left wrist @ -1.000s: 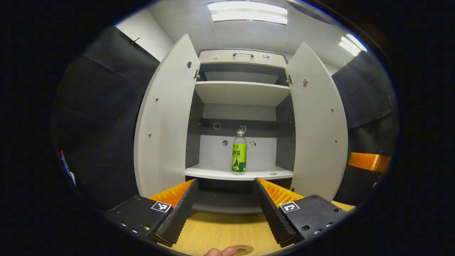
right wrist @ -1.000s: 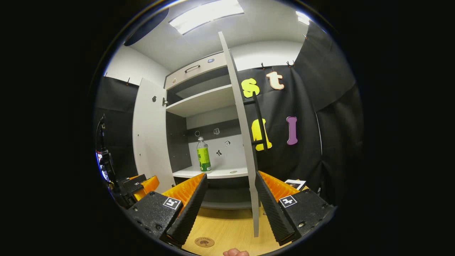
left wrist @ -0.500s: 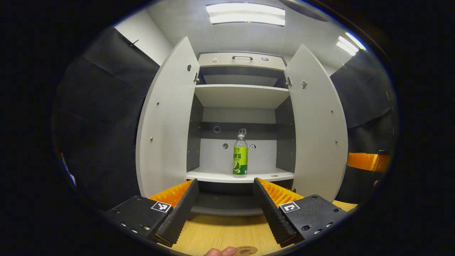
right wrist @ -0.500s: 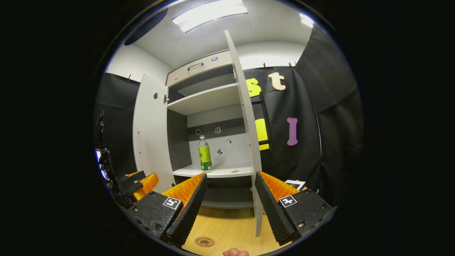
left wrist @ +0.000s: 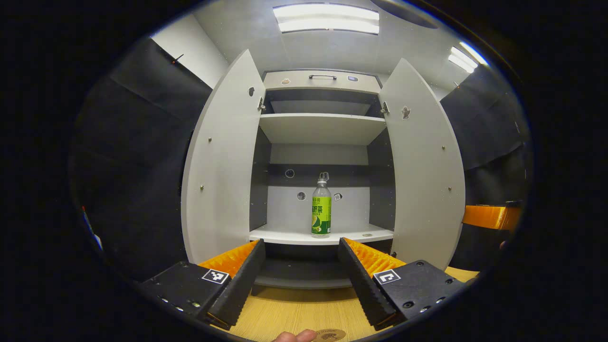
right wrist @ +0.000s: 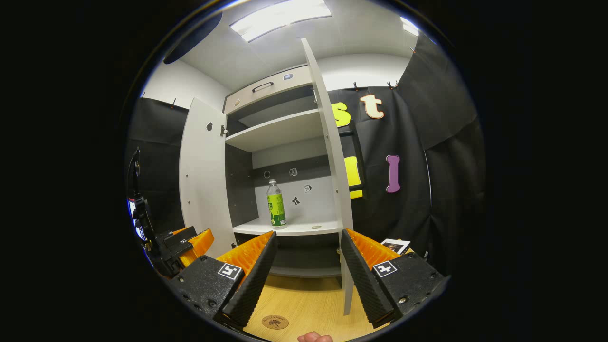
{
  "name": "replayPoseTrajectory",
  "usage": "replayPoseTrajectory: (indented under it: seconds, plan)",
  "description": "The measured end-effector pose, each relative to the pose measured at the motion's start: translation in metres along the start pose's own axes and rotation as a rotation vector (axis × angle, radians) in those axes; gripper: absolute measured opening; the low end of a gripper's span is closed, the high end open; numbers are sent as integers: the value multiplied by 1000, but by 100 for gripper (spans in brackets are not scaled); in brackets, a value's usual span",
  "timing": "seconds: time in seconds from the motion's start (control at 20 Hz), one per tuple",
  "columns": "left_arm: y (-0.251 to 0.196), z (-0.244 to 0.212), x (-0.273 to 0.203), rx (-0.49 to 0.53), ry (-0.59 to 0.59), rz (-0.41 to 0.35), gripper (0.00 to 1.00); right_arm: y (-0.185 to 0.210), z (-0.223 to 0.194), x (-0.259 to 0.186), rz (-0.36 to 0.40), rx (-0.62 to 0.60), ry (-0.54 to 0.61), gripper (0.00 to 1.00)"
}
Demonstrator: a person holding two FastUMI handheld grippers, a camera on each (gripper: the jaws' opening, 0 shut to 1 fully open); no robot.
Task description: Grasp the bottle in the cabinet with the left hand and place it on the coaster, then close the right door with the right hand and the left door with the left hand.
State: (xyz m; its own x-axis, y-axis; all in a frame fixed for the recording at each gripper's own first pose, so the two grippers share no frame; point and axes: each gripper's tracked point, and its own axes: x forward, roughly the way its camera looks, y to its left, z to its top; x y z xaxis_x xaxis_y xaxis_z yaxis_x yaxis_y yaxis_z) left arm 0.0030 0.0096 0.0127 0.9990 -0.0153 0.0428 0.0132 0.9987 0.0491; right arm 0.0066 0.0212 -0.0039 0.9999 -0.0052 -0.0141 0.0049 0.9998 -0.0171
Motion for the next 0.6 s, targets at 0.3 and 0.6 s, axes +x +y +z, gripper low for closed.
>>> replayPoseTrajectory:
  seconds: [0.3,0.6]
  plan:
    - [-2,2,2,0,-4,-6,94,8,-1,-1,11,-7,10,82]
    - [-14,4,22,0,-1,-54,94,7,0,-2,3,-12,14,82]
